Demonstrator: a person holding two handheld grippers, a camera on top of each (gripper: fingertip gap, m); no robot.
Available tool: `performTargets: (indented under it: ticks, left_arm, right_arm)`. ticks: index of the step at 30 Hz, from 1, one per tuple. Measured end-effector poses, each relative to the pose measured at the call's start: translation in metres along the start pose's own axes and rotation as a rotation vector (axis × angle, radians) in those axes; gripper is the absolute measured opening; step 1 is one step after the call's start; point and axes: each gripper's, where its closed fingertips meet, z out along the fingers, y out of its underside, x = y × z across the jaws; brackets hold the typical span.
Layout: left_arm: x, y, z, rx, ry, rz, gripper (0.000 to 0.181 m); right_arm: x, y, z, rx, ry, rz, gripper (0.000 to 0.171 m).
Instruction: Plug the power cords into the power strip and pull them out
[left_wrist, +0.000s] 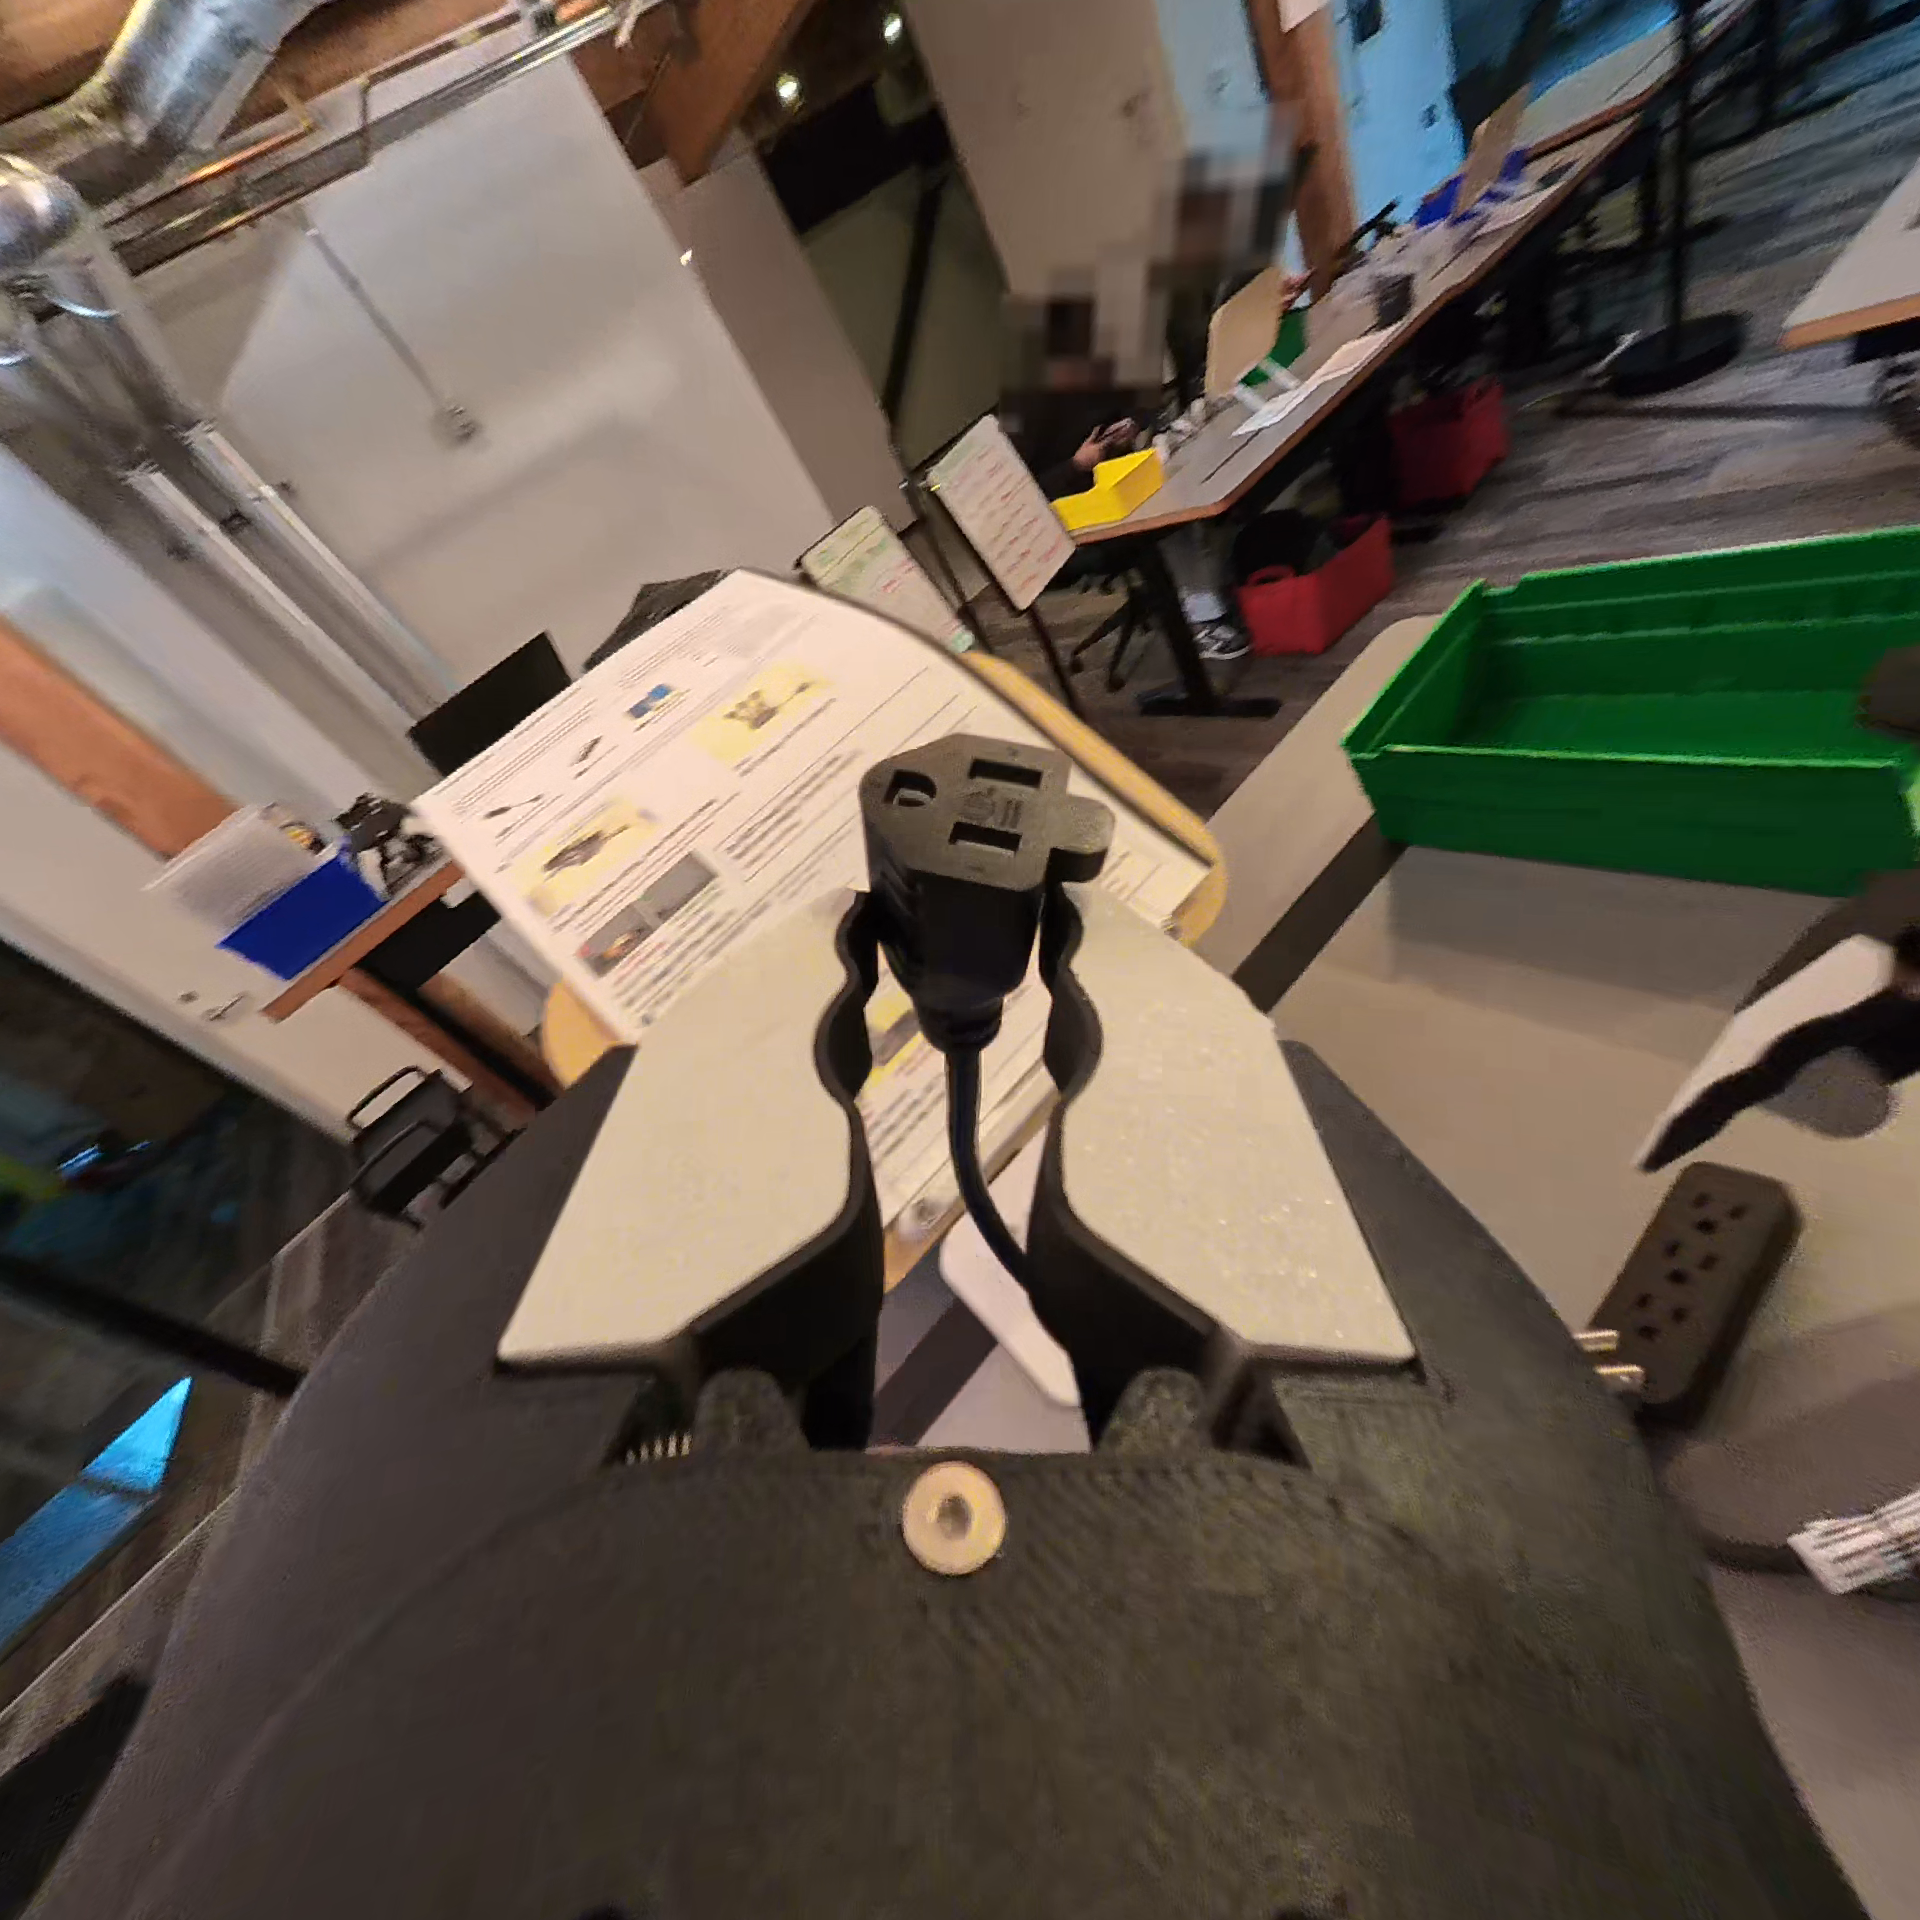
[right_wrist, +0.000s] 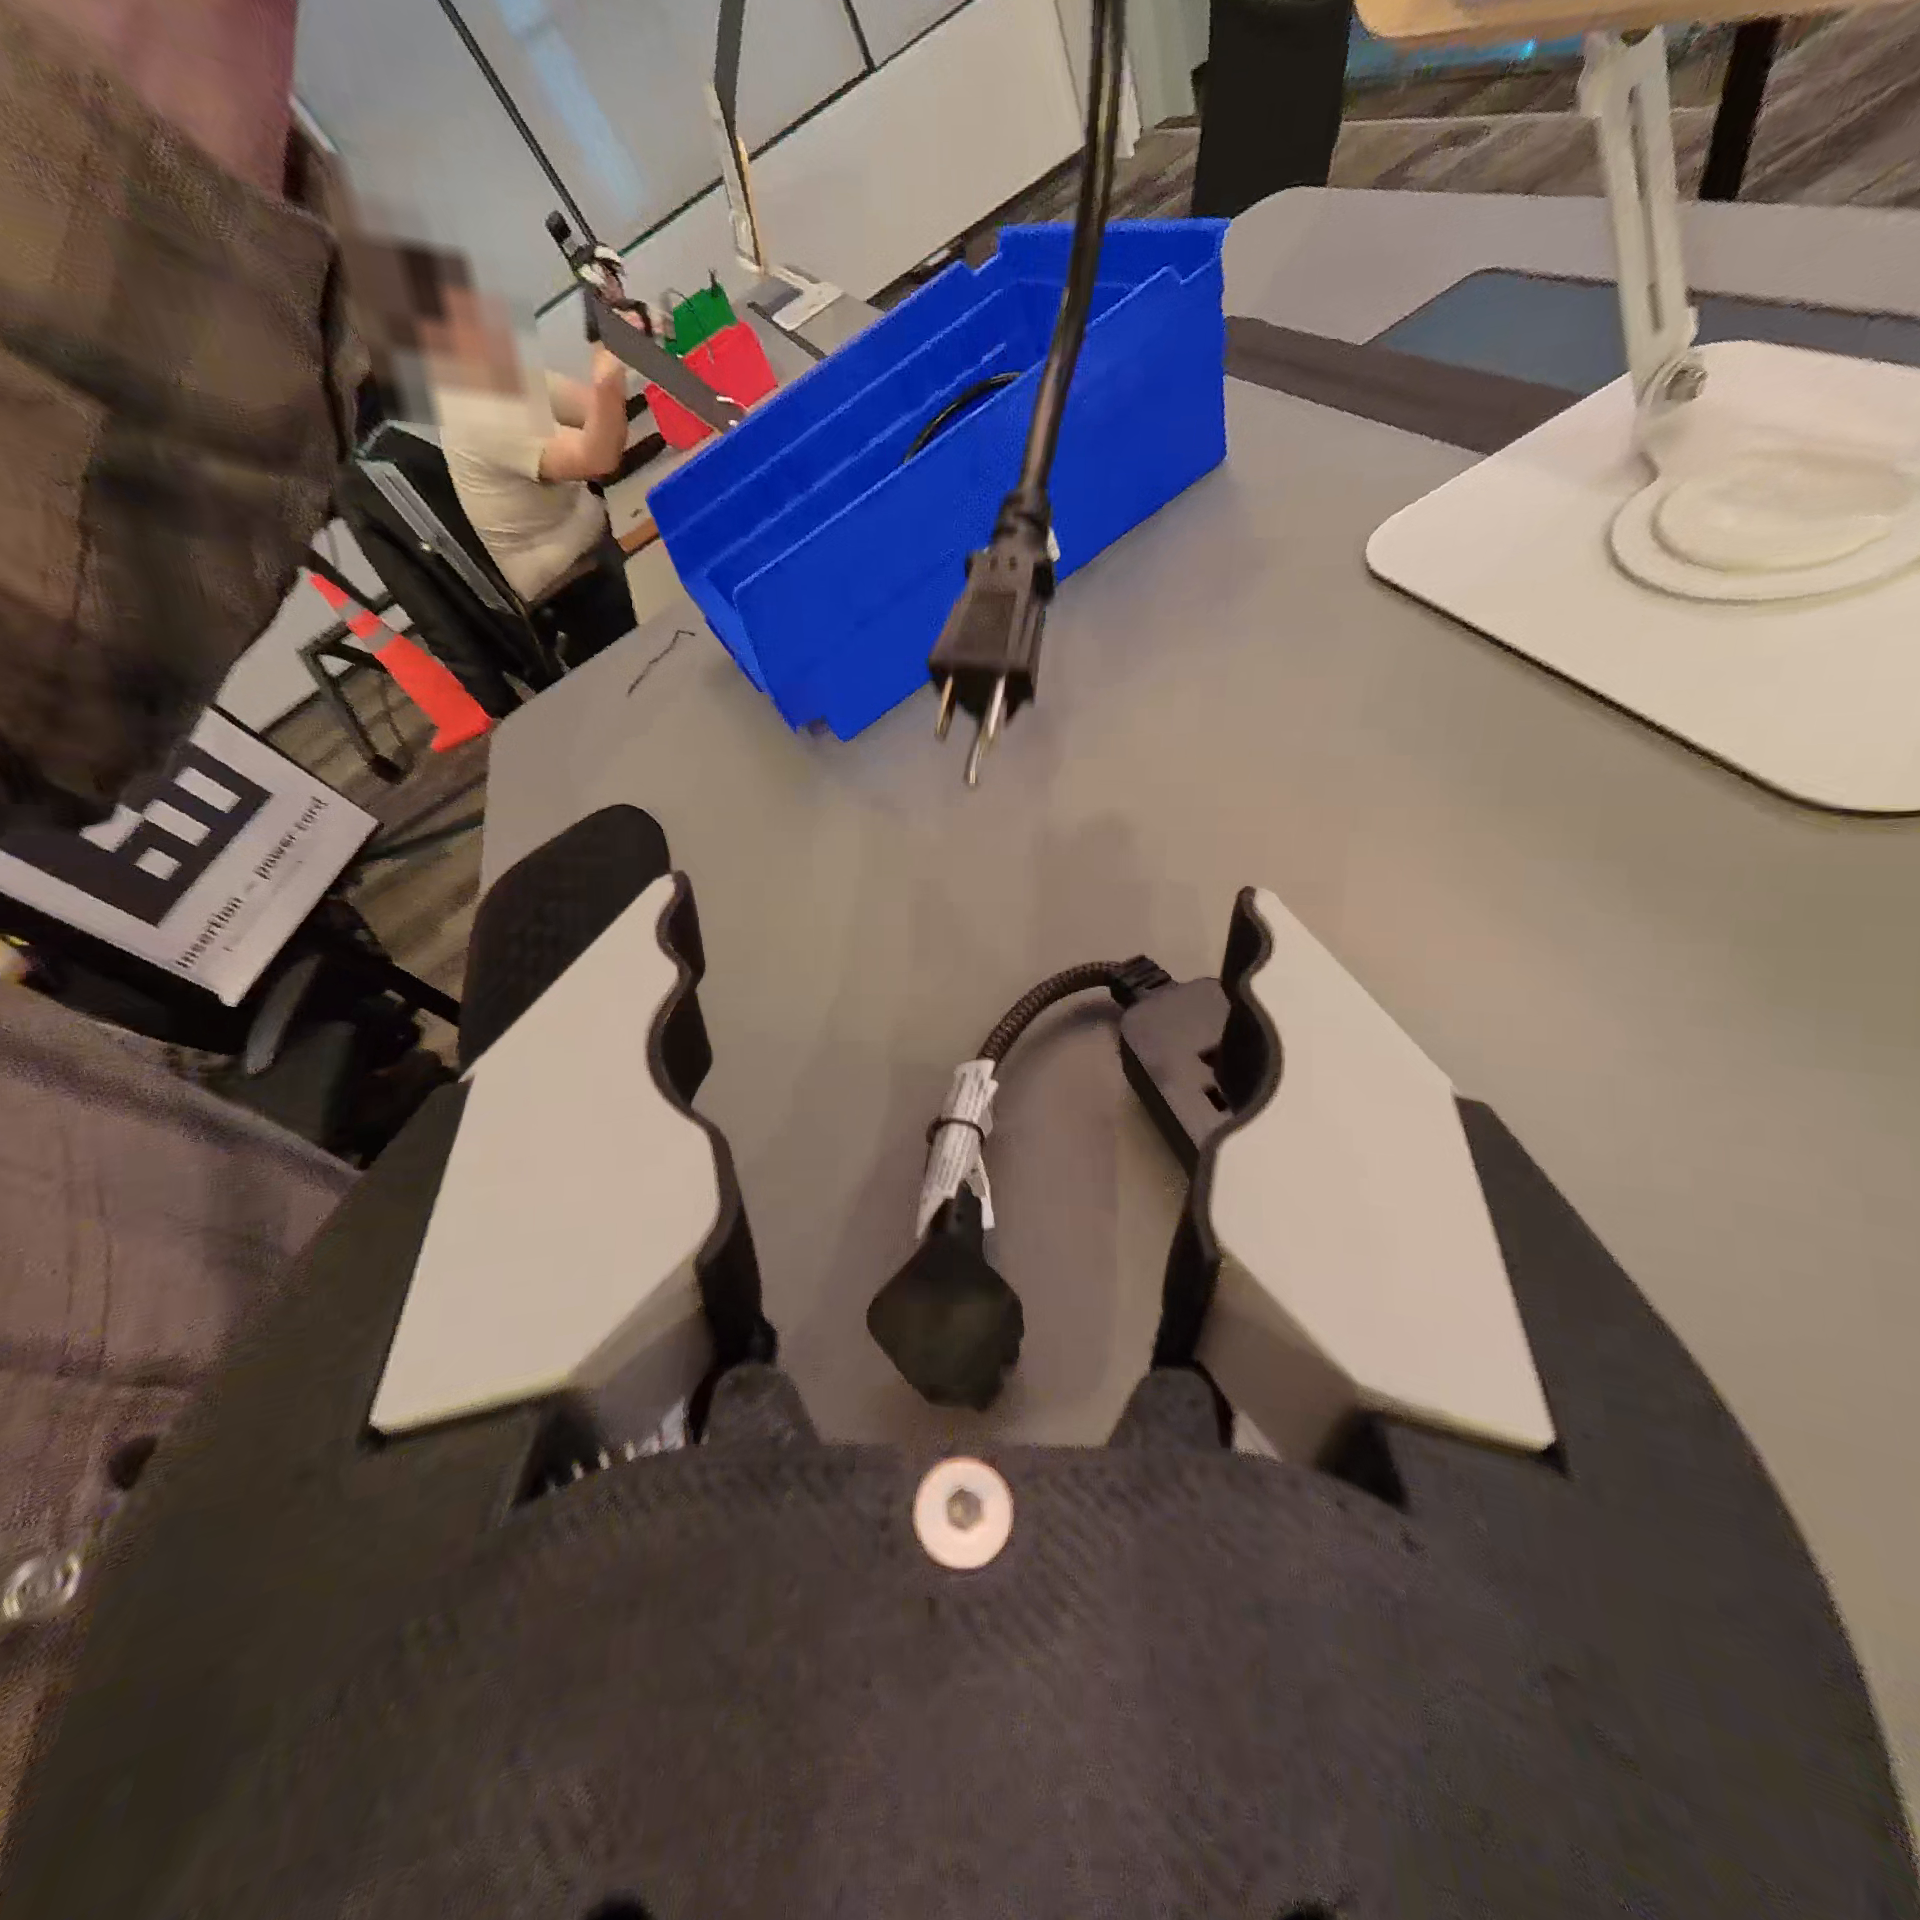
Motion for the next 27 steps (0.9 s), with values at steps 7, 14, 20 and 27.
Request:
performTargets:
  ticks: [7,14,20,27]
  left_arm:
    - [0.067,-0.024,0.026,0.088,0.168,0.011,0.029]
    - [0.103,-0.037,0.037,0.139,0.271,0.009,0.029]
    - [0.108,-0.019,0.037,0.121,0.299,-0.022,0.03]
    - [0.13,0.056,0.011,0.0,0.392,-0.135,0.042]
  right_arm:
    - [0.0,0.003,0.033,-0.034,-0.173,0.182,0.082]
    - [0.0,0.017,0.032,-0.115,-0.271,0.22,0.025]
    - [0.032,0.024,0.012,-0.14,-0.116,0.181,0.022]
    - [0.086,0.016,-0.032,-0.099,0.139,0.064,0.021]
